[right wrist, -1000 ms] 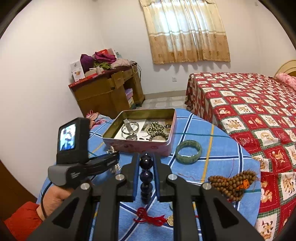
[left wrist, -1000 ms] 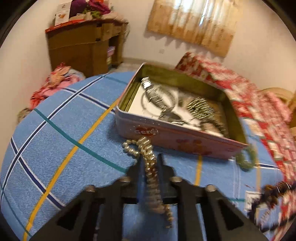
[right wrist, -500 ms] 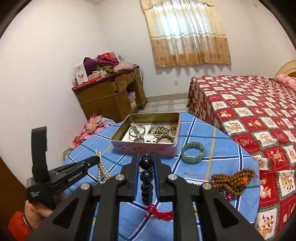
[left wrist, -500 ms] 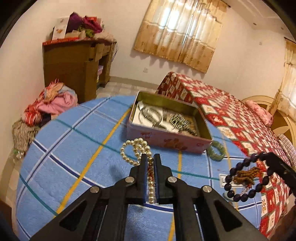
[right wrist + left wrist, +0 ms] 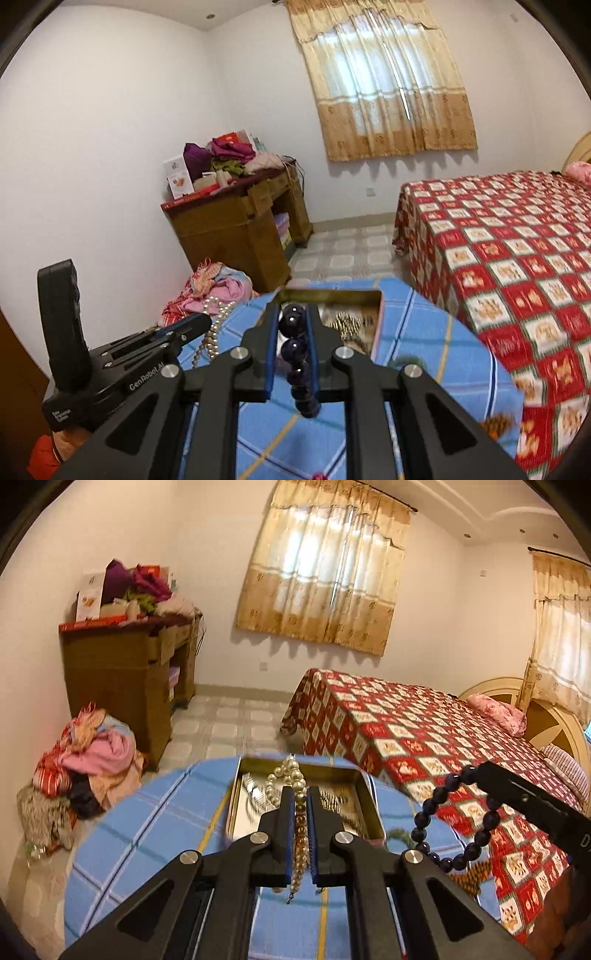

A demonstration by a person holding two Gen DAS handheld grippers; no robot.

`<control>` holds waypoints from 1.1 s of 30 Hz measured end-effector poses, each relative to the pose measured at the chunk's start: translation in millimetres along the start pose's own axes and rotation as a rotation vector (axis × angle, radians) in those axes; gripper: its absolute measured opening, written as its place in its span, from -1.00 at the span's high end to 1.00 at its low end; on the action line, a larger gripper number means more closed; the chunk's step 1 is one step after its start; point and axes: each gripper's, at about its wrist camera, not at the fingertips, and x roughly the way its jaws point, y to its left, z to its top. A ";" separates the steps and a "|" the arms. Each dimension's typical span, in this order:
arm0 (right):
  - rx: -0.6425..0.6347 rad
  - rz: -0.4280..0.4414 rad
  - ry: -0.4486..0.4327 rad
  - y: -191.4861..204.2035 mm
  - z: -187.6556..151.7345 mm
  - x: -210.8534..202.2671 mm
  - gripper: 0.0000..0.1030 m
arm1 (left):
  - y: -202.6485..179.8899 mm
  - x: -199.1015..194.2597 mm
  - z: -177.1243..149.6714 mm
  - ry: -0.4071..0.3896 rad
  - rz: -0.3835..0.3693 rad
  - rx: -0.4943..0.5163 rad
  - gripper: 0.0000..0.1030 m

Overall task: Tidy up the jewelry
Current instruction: 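Lower the pearls into the pink tin with the left tool while the right drops the bracelet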

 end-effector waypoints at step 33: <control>0.209 -0.088 0.202 -75.6 -16.6 166.9 0.62 | 15.6 177.5 -8.8 0.198 0.198 0.079 0.88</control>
